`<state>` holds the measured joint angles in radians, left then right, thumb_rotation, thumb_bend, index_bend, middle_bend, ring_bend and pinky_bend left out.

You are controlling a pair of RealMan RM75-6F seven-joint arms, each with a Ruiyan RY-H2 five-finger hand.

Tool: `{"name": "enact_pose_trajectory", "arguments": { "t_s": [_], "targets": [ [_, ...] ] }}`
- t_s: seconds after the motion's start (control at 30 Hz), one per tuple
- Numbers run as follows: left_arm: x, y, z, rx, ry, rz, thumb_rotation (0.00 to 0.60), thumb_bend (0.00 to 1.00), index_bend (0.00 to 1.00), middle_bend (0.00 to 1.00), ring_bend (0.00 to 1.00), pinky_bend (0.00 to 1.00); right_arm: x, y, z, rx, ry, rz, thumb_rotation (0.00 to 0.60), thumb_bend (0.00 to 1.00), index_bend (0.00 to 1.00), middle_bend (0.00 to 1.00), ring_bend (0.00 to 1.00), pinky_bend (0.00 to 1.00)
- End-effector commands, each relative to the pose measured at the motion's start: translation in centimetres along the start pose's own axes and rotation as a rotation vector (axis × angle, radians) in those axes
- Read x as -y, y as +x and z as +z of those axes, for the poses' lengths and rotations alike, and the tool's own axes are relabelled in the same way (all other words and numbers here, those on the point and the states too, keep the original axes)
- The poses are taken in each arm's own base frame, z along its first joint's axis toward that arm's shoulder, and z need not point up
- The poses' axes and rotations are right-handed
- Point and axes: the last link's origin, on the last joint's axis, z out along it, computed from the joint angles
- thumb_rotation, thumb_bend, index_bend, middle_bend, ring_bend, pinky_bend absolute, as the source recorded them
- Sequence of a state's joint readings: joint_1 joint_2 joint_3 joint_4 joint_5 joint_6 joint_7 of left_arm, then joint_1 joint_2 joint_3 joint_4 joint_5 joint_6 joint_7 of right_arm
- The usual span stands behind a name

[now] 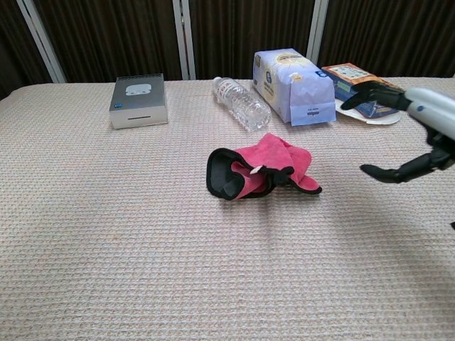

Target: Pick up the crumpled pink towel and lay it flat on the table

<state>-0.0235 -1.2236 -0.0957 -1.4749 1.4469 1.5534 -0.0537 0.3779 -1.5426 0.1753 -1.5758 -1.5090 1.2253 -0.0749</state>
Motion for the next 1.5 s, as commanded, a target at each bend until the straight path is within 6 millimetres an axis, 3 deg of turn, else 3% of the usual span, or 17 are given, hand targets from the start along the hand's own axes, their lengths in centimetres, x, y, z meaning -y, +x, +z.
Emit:
{"name": "enact_pose_trajectory", "arguments": {
  "t_s": [0.03, 0.23, 0.67, 1.0, 1.5],
  "targets": [
    [0.0, 0.0, 0.1, -0.001, 0.0, 0.0, 0.6, 0.03, 0.01, 0.0, 0.0, 0.0, 1.3, -1.8, 1.8, 0.019, 0.007, 0.002, 0.6, 0.31, 0.22, 0.0, 0.0, 0.0],
    [0.0, -0.1, 0.3, 0.001, -0.003, 0.001, 0.6, 0.04, 0.01, 0.0, 0.0, 0.0, 3.1, -4.0, 3.6, 0.019, 0.014, 0.029, 0.6, 0.31, 0.29, 0.0, 0.0, 0.0],
    [-0.1, -0.6, 0.5, 0.019, -0.006, 0.005, 0.6, 0.04, 0.01, 0.0, 0.0, 0.0, 4.0, -6.4, 5.1, 0.021, -0.018, 0.101, 0.6, 0.31, 0.4, 0.04, 0.0, 0.0],
    [-0.2, -0.6, 0.4, 0.014, -0.013, 0.005, 0.6, 0.04, 0.01, 0.0, 0.0, 0.0, 4.7, -6.4, 5.6, -0.034, -0.013, 0.127, 0.6, 0.31, 0.51, 0.09, 0.0, 0.0],
    [-0.4, -0.6, 0.2, 0.019, -0.021, 0.001, 0.6, 0.04, 0.01, 0.0, 0.0, 0.0, 4.4, -7.0, 5.2, -0.012, -0.026, 0.129, 0.6, 0.32, 0.56, 0.12, 0.0, 0.0]
  ]
}}
